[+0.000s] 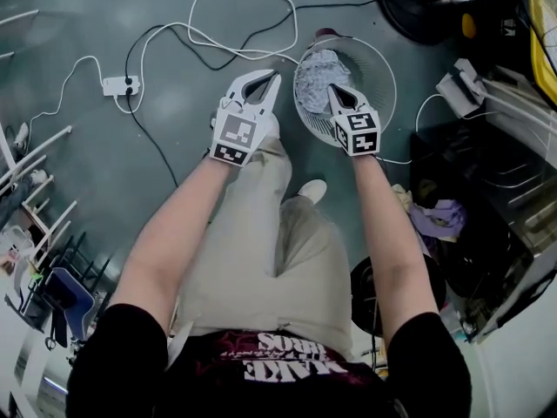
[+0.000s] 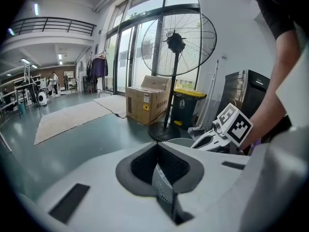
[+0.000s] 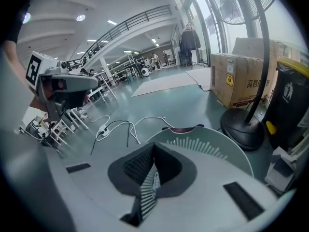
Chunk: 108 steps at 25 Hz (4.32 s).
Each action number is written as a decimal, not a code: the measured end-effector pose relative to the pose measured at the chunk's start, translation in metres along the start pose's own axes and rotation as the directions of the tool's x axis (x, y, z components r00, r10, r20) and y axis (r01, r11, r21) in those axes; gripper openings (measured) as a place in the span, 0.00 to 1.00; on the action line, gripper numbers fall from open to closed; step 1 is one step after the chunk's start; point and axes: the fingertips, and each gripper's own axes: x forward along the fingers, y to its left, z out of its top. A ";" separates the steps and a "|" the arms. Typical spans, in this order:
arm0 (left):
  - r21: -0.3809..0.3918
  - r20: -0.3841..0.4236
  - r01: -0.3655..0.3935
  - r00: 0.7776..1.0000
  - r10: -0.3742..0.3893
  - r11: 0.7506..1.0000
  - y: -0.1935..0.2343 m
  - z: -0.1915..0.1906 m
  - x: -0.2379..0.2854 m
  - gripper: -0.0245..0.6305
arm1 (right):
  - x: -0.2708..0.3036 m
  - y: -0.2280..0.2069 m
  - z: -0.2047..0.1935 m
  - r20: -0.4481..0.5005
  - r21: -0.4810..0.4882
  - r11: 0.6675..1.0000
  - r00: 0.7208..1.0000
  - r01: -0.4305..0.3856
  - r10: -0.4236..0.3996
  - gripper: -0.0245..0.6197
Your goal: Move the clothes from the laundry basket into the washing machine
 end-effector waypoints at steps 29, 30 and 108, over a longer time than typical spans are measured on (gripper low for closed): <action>-0.065 -0.024 -0.048 0.999 0.046 0.997 0.038 -0.079 0.043 0.04 | 0.156 -0.023 -0.112 -0.213 0.101 0.994 0.976 -0.033 0.054 0.48; -0.061 -0.025 -0.045 0.999 0.044 0.997 0.038 -0.081 0.043 0.04 | 0.160 -0.025 -0.116 -0.215 0.102 0.994 0.975 -0.029 0.050 0.49; 0.084 -0.040 0.183 0.983 -0.180 0.979 -0.136 0.096 -0.068 0.04 | -0.233 0.032 0.046 0.049 0.301 0.944 0.987 0.133 -0.155 0.10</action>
